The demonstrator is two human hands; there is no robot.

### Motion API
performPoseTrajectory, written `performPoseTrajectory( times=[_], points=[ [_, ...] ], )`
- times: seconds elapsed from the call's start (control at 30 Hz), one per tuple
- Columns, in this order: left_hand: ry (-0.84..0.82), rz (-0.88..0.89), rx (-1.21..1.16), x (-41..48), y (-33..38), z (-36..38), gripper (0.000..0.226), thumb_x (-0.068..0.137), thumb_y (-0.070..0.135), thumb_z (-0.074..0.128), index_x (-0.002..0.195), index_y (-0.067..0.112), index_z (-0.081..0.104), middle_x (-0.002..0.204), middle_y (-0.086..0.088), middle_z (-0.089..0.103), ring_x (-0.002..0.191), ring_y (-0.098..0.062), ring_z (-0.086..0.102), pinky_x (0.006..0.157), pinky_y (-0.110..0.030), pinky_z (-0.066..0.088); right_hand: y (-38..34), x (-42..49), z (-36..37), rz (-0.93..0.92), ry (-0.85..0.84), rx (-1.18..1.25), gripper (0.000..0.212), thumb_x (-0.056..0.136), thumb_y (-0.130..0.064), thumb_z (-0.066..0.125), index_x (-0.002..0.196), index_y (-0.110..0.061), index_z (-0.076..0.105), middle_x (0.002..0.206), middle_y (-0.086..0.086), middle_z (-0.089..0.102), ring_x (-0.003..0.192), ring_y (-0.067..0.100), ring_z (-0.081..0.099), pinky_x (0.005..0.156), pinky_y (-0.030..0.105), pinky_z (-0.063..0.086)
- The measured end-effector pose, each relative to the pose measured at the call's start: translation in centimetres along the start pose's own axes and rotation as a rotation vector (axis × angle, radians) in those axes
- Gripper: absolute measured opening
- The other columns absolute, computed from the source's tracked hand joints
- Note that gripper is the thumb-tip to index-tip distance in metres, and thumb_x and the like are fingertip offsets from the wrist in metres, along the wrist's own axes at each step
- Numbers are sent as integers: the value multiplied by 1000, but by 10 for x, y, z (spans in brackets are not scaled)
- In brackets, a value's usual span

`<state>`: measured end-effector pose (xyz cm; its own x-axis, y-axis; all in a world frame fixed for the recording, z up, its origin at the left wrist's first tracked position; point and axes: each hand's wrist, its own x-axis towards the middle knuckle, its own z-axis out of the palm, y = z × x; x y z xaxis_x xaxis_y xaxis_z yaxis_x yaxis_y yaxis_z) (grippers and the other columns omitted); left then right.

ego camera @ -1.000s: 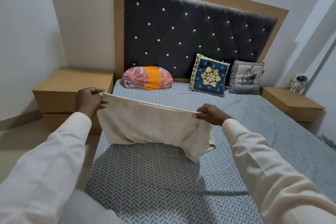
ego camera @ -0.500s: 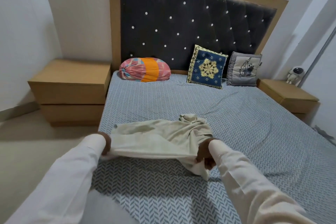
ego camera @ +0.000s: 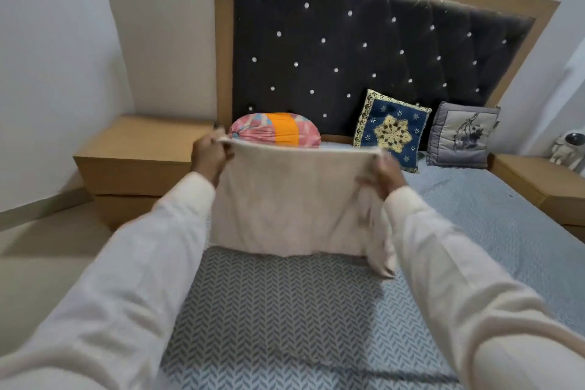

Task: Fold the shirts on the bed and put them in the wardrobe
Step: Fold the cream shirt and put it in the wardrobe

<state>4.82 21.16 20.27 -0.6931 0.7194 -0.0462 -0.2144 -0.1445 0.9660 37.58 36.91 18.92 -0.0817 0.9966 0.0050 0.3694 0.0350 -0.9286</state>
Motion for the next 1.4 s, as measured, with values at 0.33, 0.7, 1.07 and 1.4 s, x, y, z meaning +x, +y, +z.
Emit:
performPoseTrajectory(
  times=[0.33, 0.7, 1.07, 1.4],
  points=[
    [221, 617, 525, 60, 142, 9, 45, 86, 24, 35, 123, 30, 61, 122, -1, 68, 107, -23, 67, 91, -40, 56, -138, 31, -58, -461, 355, -471, 49, 98, -22, 38, 145, -17, 51, 149, 20, 46, 136, 35, 43, 113, 32, 31],
    [-201, 229, 1581, -26, -82, -91, 31, 96, 18, 39, 107, 8, 67, 114, -14, 55, 108, -34, 54, 89, -44, 51, 75, -36, 9, -231, 71, -1147, 33, 100, -29, 43, 120, -10, 60, 122, 16, 63, 115, 32, 58, 85, 38, 48],
    [-521, 237, 2038, -131, -180, -154, 29, 93, 11, 44, 116, 16, 61, 118, -6, 64, 110, -26, 62, 85, -34, 50, 205, -162, 25, 226, -34, -1089, 59, 97, -33, 42, 152, -15, 30, 154, 17, 36, 144, 38, 24, 107, 52, 36],
    [-685, 205, 2162, -204, -186, -177, 29, 93, 15, 51, 121, 14, 61, 122, -7, 66, 112, -28, 64, 90, -37, 50, 238, -258, 20, 470, 76, -1062, 74, 96, -46, 40, 159, -16, 15, 164, 14, 19, 151, 33, 7, 113, 60, 25]
  ],
)
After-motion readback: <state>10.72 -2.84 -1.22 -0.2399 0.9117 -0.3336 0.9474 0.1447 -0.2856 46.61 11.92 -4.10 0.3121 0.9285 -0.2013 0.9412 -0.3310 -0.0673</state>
